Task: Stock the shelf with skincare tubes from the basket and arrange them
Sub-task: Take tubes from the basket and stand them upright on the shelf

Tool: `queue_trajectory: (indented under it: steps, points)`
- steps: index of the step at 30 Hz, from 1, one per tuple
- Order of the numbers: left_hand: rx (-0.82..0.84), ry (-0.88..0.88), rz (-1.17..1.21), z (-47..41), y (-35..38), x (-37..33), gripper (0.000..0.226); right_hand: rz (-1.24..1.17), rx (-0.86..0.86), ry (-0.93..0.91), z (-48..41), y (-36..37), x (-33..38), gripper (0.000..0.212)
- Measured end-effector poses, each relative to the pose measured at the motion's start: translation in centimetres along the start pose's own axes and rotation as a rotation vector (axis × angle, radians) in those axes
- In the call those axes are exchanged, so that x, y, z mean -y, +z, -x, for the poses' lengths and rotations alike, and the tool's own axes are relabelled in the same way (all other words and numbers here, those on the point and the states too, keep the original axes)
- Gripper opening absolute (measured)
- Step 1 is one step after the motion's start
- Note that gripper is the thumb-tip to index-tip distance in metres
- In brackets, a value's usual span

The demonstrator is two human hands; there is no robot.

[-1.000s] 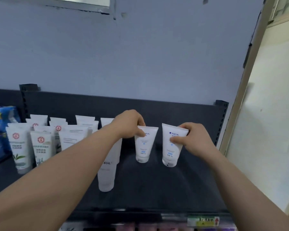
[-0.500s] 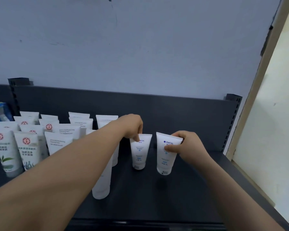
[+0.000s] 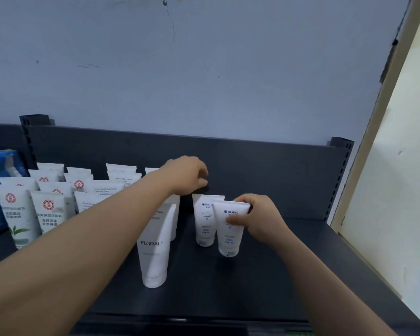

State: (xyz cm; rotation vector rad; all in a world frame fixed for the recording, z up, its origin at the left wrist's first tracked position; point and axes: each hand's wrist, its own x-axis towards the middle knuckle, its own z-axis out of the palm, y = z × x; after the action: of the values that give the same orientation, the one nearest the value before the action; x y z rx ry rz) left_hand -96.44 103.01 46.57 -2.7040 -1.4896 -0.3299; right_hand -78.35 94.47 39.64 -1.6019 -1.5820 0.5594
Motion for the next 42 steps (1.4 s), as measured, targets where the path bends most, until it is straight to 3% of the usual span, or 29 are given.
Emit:
queue_trajectory:
  steps: [7, 17, 22, 30, 37, 42]
  points:
    - [-0.249, -0.083, 0.046, 5.2, -1.4, 2.4, 0.038, -0.003, 0.068, 0.024, -0.9, 2.9, 0.2, 0.019]
    - [-0.330, -0.121, -0.013, 8.5, -1.5, 3.0, 0.039, 0.081, 0.085, -0.015, -1.5, 2.9, 0.1, 0.027]
    - [-0.335, -0.147, -0.044, 9.9, -1.7, 3.4, 0.041, 0.277, -0.027, -0.219, 0.1, 2.2, 2.9, 0.044]
    - [-0.364, -0.233, -0.066, 16.2, -3.2, 6.0, 0.042, 0.442, -0.054, -0.509, 3.4, 4.8, 10.7, 0.042]
    - [-0.412, -0.411, -0.120, 26.7, -4.7, 13.8, 0.040, 0.373, -0.043, -0.781, 5.0, 13.9, 18.4, 0.041]
    - [-0.413, -0.587, -0.159, 36.3, -5.6, 20.5, 0.040, 0.284, 0.064, -0.918, 7.0, 24.2, 24.7, 0.042]
